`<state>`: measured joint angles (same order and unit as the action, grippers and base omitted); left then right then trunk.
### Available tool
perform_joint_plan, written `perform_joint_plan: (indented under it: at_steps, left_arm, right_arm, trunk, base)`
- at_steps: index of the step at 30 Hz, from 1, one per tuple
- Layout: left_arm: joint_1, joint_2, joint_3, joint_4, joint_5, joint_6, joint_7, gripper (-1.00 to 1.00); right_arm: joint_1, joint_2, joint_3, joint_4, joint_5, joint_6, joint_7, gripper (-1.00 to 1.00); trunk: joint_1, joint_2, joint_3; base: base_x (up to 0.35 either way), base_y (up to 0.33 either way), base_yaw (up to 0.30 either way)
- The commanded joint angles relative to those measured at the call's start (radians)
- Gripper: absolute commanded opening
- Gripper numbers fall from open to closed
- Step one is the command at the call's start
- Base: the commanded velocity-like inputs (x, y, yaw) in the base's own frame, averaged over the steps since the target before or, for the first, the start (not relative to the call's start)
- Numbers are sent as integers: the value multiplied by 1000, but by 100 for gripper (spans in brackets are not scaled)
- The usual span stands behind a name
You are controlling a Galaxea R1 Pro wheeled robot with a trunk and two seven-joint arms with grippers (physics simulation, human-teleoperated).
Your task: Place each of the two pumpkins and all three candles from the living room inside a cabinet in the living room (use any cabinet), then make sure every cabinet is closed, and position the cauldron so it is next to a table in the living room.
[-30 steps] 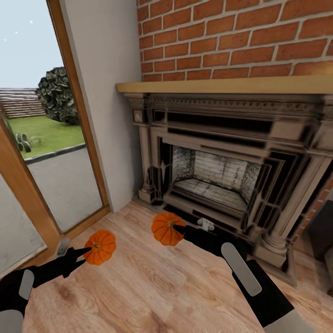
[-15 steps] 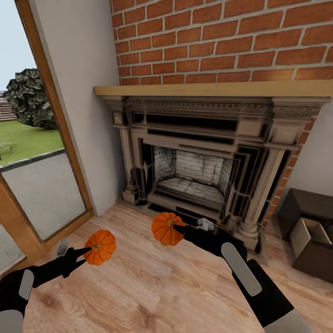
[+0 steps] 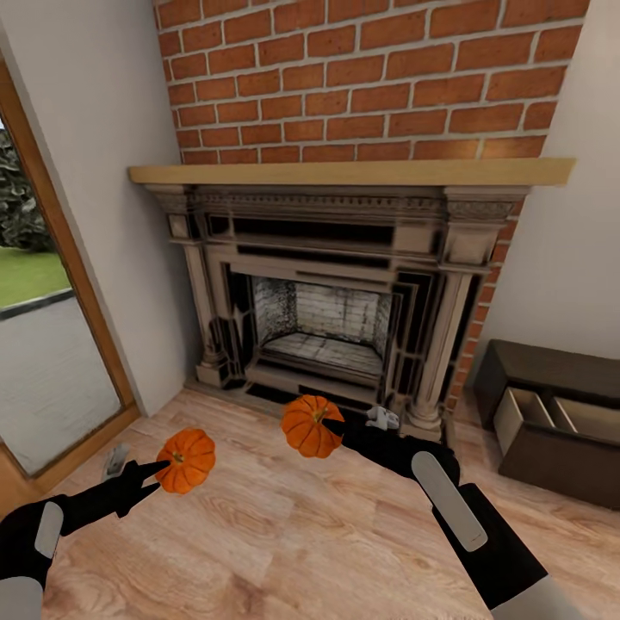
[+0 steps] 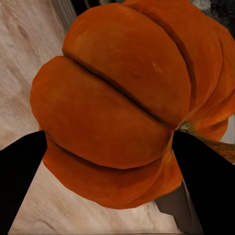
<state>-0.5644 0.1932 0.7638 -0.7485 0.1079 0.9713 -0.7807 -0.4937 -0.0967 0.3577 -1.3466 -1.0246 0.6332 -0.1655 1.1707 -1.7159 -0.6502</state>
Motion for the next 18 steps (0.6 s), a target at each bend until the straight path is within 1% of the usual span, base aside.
perform_joint_plan:
  at_steps: [1, 18]
  left_arm:
    - [0, 0, 0, 0, 12, 4, 1, -100]
    - [0, 0, 0, 0, 12, 4, 1, -100]
  right_arm:
    - [0, 0, 0, 0, -6, -1, 3, -100]
    - [0, 0, 0, 0, -6, -1, 3, -100]
  trunk:
    - [0, 0, 1]
    - [0, 0, 19]
  base:
    - [0, 0, -243]
    - [0, 0, -243]
